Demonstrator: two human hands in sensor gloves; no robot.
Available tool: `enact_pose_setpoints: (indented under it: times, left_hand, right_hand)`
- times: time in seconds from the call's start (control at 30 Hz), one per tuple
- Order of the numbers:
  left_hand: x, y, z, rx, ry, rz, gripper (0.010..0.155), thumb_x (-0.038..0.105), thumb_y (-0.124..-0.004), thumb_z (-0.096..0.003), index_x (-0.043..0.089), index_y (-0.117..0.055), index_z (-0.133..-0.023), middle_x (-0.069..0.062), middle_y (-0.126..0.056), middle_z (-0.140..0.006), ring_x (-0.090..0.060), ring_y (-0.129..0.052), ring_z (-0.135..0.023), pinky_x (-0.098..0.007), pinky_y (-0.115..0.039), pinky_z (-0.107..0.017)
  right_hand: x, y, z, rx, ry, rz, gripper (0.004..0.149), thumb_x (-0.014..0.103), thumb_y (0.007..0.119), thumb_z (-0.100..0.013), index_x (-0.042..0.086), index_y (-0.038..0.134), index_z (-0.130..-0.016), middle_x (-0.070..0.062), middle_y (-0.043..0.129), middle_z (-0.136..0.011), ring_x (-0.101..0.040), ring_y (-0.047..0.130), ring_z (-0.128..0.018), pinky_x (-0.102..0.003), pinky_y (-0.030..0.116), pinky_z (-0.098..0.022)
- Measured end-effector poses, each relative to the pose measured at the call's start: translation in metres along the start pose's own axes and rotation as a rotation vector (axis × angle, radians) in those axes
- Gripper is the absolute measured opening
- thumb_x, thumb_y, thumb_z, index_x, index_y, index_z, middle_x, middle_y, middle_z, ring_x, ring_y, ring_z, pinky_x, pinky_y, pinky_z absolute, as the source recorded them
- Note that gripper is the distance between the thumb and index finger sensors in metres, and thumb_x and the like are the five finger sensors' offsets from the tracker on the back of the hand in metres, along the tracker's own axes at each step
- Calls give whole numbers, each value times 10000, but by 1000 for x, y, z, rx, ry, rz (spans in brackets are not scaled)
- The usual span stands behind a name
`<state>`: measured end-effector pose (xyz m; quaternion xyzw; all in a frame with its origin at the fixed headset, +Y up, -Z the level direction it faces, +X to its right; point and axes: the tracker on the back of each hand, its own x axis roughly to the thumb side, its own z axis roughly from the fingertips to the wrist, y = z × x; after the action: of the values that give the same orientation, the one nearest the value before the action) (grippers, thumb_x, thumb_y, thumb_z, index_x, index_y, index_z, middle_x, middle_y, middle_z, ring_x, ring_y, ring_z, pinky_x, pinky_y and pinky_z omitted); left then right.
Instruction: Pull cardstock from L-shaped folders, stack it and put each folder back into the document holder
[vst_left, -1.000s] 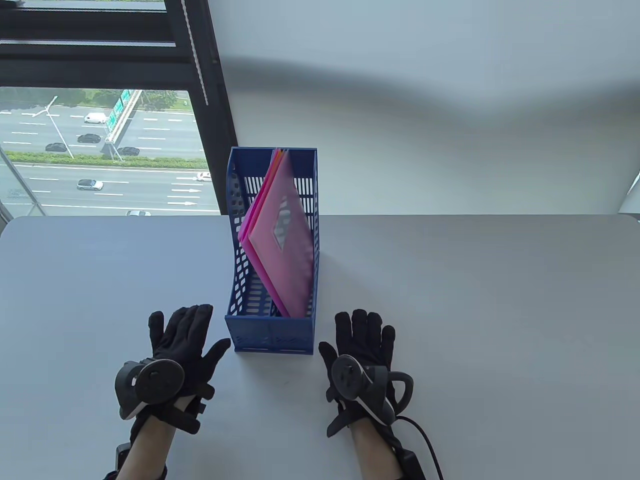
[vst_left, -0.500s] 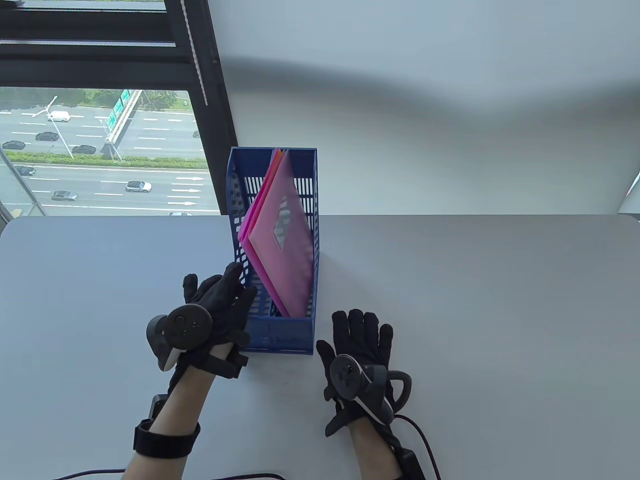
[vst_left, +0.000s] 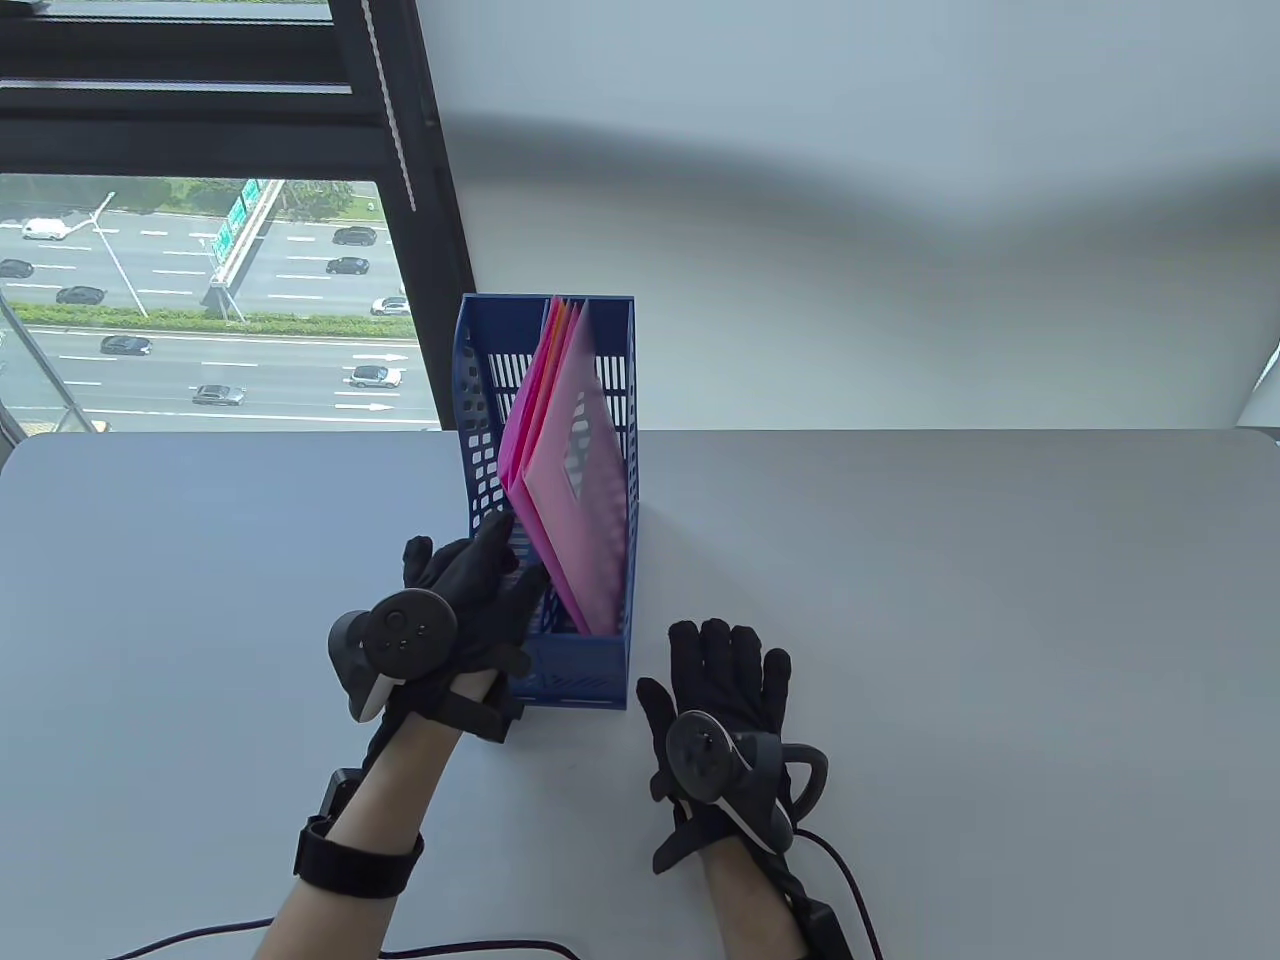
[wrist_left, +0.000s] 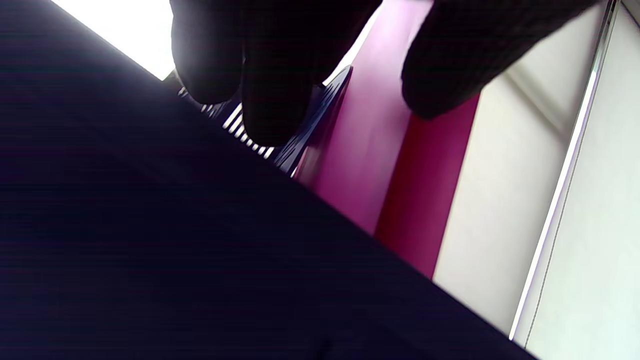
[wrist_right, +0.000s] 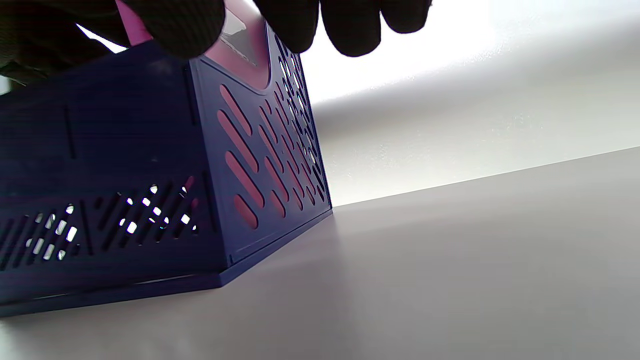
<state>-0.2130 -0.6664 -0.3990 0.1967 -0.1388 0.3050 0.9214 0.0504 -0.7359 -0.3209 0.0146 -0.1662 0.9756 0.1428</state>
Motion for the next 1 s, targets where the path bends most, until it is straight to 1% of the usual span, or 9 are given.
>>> enact_pose_setpoints:
  times: [0.1, 0.23, 0.3, 0.4, 0.43, 0.5, 0.57, 0.73, 1.0]
  left_hand:
    - [3, -5, -1, -12, -3, -7, 698, 522, -812, -564, 89, -646, -1085, -110, -880, -883, -446, -789, -890, -634, -351, -747]
    - [5, -12, -5, -29, 21, 59, 674, 498, -806, -569, 69, -666, -1070, -123, -898, -860, -451, -815, -862, -633, -376, -742]
    - [5, -15, -8, -40, 43, 61, 631, 470, -785, -578, 62, -692, -1051, -113, -923, -831, -436, -857, -831, -628, -423, -734]
    - [1, -19, -10, -60, 97, 189, 566, 410, -771, -581, 34, -745, -1003, -105, -973, -754, -413, -939, -737, -618, -525, -704]
    - [0, -19, -9, -36, 116, 224, 548, 380, -778, -577, 18, -761, -988, -125, -975, -743, -424, -938, -724, -622, -529, -699]
    - [-1, -16, -8, 10, 117, 182, 503, 344, -781, -567, 14, -811, -945, -112, -1004, -702, -407, -973, -685, -613, -573, -682]
    - [-1, -12, -6, 55, 108, 131, 484, 346, -794, -557, 17, -849, -908, -83, -1030, -666, -376, -1009, -653, -593, -620, -672]
    - [0, -1, -3, 149, 99, 184, 430, 364, -875, -523, 49, -947, -807, -37, -1082, -554, -328, -1067, -554, -563, -684, -653]
    - [10, 34, 3, 284, 36, 206, 418, 365, -875, -529, 62, -946, -808, -23, -1077, -562, -316, -1065, -567, -573, -682, -654]
  right_hand:
    - [-1, 0, 0, -5, 5, -8, 675, 637, 647, -601, 300, 478, -1160, -47, 498, -1201, -342, 450, -1082, -552, 201, -791]
    - [-3, -1, 1, -16, 11, -21, 670, 633, 651, -600, 293, 494, -1156, -51, 518, -1193, -344, 469, -1075, -552, 208, -791]
    - [-4, -1, 1, -16, 13, -23, 668, 633, 652, -599, 291, 502, -1154, -52, 527, -1189, -345, 477, -1072, -553, 211, -791]
    - [-5, -1, 1, -13, 18, -27, 665, 632, 652, -599, 290, 510, -1151, -53, 534, -1187, -344, 484, -1070, -554, 214, -790]
    - [-5, -1, 1, -12, 19, -28, 664, 631, 652, -599, 289, 511, -1151, -55, 538, -1185, -344, 485, -1069, -554, 215, -790]
    - [-6, -1, 1, -13, 21, -27, 662, 631, 653, -599, 290, 514, -1149, -54, 541, -1183, -344, 487, -1068, -553, 215, -791]
    - [-6, -1, 1, -13, 22, -28, 661, 631, 652, -599, 289, 515, -1149, -52, 544, -1182, -341, 490, -1068, -553, 216, -791]
    - [-7, -1, 1, -16, 21, -30, 664, 631, 652, -599, 287, 515, -1149, -53, 545, -1182, -344, 489, -1068, -553, 217, -791]
    - [-9, -2, 1, -29, 25, -37, 659, 630, 653, -599, 285, 523, -1146, -53, 547, -1181, -343, 492, -1066, -552, 218, -790]
